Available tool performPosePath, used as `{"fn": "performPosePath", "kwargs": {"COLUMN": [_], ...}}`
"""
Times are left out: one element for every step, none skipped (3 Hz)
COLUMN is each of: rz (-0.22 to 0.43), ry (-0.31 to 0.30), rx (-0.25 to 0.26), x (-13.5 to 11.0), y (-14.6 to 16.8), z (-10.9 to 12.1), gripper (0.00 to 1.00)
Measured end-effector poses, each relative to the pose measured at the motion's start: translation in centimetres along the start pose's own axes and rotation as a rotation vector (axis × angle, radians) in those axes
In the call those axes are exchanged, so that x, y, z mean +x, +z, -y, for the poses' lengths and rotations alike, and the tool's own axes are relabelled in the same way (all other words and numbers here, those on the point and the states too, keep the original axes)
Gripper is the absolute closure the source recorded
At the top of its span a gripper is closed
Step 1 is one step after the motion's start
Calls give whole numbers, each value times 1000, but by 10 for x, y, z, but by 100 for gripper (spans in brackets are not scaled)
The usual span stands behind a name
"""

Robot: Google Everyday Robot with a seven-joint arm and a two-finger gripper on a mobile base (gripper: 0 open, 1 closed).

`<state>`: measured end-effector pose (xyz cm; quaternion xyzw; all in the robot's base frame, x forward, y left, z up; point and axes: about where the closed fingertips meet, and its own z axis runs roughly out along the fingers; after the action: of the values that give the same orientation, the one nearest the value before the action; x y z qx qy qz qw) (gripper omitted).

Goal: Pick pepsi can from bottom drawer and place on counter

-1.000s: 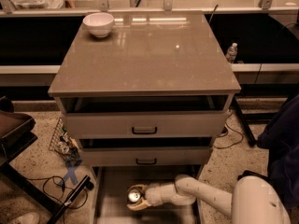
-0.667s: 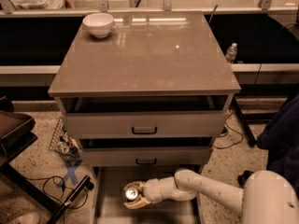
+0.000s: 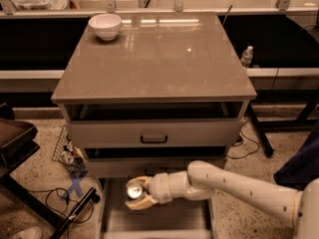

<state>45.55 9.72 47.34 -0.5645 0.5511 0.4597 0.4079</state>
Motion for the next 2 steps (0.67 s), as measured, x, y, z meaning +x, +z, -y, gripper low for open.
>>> {"fn": "performPosePath", "kwargs": {"rz": [-18, -57], "ry": [6, 1], "rx": [56, 116], "x": [-65, -125], "y": [-13, -27], "z": [13, 26], "gripper": [100, 100]}}
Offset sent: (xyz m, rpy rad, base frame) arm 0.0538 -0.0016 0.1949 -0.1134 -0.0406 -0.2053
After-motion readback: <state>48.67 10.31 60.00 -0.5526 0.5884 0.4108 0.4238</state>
